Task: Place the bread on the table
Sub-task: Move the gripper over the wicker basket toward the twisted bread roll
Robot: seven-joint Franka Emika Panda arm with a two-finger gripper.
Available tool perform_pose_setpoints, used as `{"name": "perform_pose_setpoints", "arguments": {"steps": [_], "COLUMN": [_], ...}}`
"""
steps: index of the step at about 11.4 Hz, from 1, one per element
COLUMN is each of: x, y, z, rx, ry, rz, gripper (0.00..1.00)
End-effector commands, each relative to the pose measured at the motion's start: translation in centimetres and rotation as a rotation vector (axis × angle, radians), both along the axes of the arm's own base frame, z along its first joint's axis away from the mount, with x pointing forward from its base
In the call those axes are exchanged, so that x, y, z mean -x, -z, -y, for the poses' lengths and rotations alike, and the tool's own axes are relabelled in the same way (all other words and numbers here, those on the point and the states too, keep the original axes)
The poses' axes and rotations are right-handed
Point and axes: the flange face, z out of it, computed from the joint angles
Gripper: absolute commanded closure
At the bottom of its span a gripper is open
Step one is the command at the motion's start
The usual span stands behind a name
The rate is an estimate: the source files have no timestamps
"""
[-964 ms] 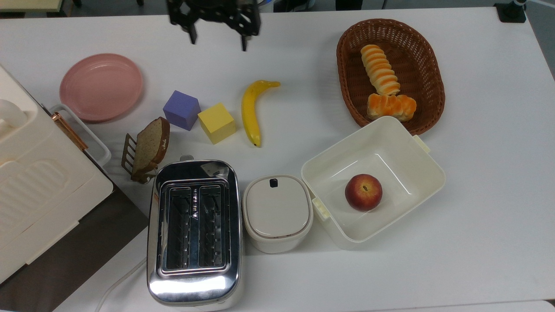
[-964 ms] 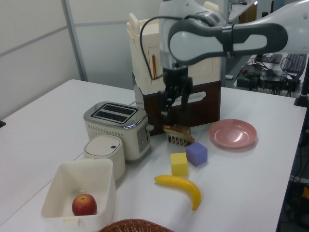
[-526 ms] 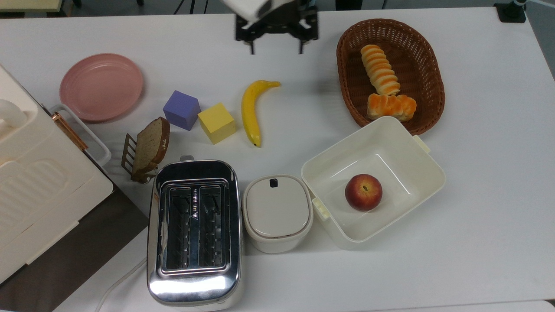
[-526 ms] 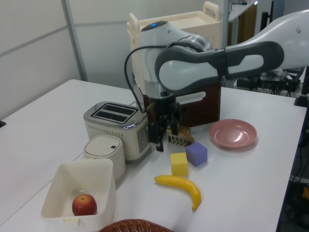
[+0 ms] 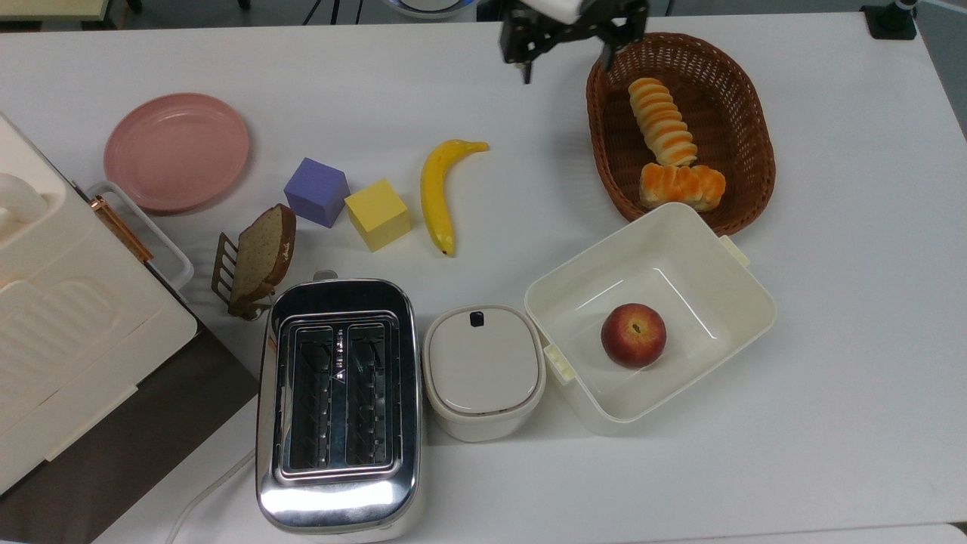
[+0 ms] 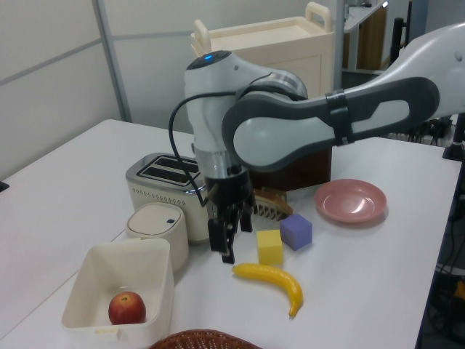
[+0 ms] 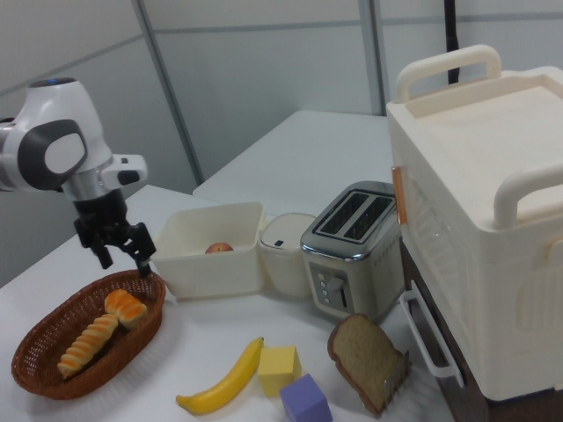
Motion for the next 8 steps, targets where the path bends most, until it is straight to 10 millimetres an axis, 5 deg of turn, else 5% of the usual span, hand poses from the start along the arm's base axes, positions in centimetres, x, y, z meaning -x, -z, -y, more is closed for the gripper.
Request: {"name": "perform_pose_setpoints", "arguments": {"steps": [1, 4, 8], "x": [1.8, 3.9, 4.5], "y": [2.3, 6.2, 8.0], "z": [-4.2, -8.9, -11.3], "rx": [0.003, 0.063, 0.082], "ry": [-0.075, -0.182, -0.224], "rz": [0.009, -0.011, 0.027], "gripper": [0.00, 0.00, 0.00]}}
